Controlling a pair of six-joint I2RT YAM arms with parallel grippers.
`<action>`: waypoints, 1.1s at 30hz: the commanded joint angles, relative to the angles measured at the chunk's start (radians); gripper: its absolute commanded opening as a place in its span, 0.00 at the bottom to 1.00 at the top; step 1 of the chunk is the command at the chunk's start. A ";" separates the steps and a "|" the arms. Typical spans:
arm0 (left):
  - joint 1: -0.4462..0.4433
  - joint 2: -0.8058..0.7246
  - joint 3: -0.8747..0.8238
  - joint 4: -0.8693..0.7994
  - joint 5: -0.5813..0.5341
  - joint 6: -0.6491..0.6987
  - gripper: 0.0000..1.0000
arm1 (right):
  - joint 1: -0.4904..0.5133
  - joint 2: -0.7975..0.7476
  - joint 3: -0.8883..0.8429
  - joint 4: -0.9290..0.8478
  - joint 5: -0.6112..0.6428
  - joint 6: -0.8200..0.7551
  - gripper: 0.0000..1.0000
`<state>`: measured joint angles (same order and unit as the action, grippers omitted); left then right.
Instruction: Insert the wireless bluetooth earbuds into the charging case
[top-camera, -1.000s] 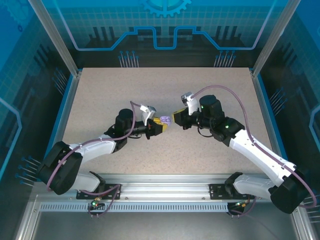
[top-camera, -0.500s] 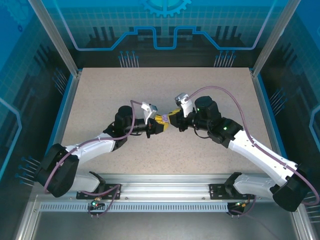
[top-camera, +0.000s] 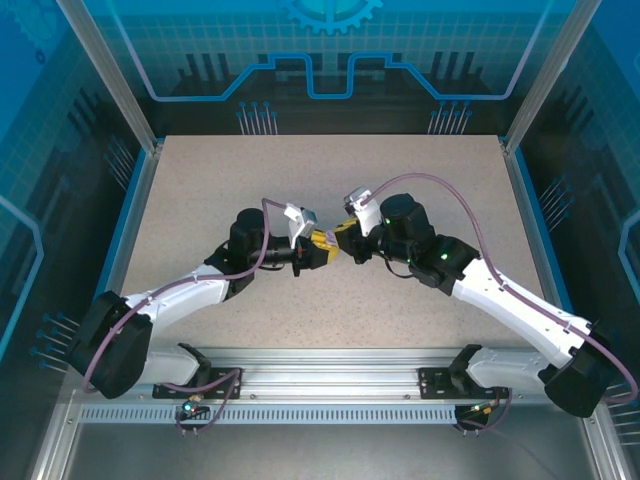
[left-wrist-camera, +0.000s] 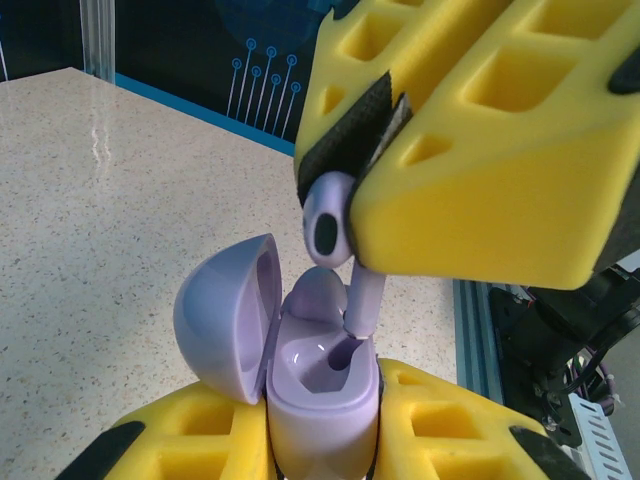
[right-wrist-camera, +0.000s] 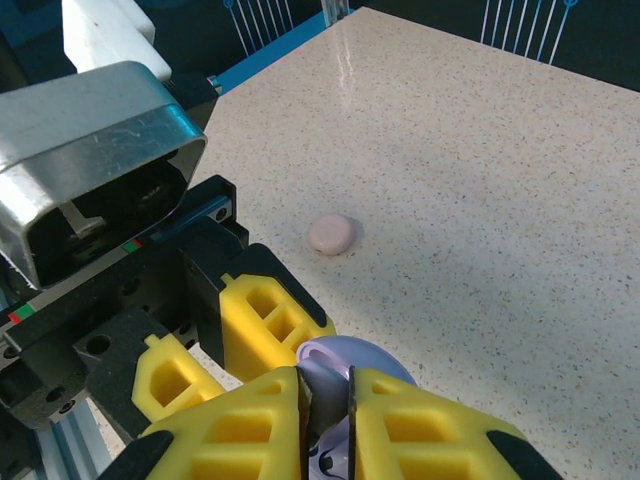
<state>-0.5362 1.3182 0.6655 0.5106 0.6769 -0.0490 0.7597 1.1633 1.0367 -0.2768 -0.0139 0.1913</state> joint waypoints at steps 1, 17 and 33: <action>-0.008 -0.029 0.034 -0.015 0.029 0.018 0.18 | 0.018 0.008 0.039 -0.011 0.027 -0.024 0.16; -0.008 -0.027 0.059 -0.032 0.024 -0.006 0.18 | 0.033 0.015 0.041 -0.021 0.042 -0.036 0.16; -0.007 -0.025 0.069 -0.027 0.014 -0.030 0.18 | 0.035 0.013 0.038 -0.040 0.040 -0.042 0.17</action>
<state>-0.5377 1.3151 0.6987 0.4675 0.6781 -0.0612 0.7792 1.1748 1.0519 -0.2977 0.0269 0.1627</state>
